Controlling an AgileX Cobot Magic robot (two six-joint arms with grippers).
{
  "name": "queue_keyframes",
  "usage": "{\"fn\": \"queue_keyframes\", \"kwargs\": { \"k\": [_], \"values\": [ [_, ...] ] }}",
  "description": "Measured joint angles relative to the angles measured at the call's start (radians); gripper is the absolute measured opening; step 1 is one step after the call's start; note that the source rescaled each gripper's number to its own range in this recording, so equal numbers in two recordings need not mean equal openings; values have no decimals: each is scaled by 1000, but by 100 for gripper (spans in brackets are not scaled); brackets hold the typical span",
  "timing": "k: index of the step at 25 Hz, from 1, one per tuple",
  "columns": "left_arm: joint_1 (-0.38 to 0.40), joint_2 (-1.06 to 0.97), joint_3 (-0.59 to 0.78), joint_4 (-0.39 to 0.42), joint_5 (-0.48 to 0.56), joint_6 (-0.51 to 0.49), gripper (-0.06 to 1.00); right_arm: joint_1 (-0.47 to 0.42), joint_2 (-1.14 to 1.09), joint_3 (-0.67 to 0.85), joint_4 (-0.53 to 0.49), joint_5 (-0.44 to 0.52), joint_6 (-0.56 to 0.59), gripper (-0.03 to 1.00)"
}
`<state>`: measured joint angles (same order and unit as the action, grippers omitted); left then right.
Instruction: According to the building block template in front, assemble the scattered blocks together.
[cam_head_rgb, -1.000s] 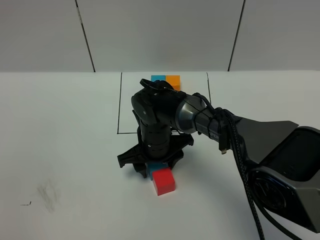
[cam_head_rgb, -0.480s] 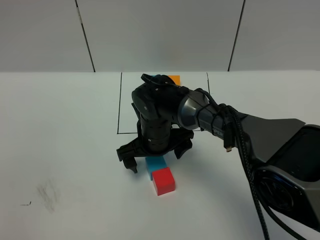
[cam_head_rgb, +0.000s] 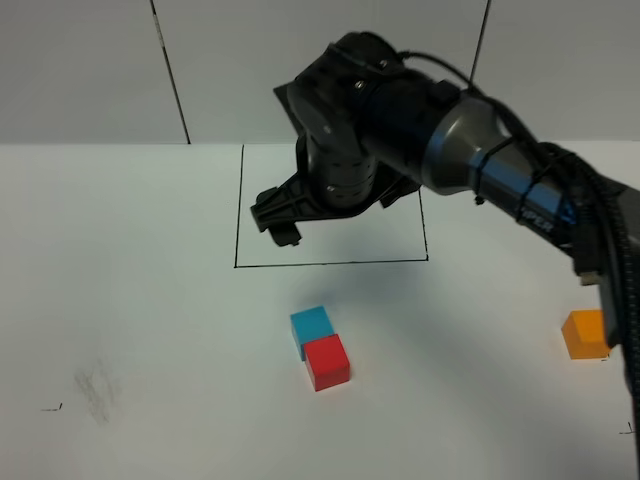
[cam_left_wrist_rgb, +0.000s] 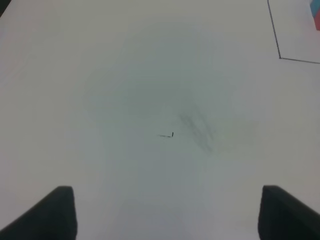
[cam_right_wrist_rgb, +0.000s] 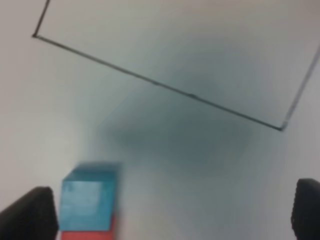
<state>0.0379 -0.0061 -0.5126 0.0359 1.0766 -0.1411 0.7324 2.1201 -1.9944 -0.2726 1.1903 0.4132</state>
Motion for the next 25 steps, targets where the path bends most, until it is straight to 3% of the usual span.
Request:
{"fn": "queue_keyframes", "kwargs": {
  "k": [4, 19, 25],
  "values": [
    [0, 0, 0, 0, 0, 0, 100, -25, -109, 0, -94, 18, -28, 88],
    [0, 0, 0, 0, 0, 0, 100, -41, -618, 6, -262, 24, -161, 80],
    [0, 0, 0, 0, 0, 0, 100, -41, -875, 198, -318, 26, -194, 79]
  ]
}}
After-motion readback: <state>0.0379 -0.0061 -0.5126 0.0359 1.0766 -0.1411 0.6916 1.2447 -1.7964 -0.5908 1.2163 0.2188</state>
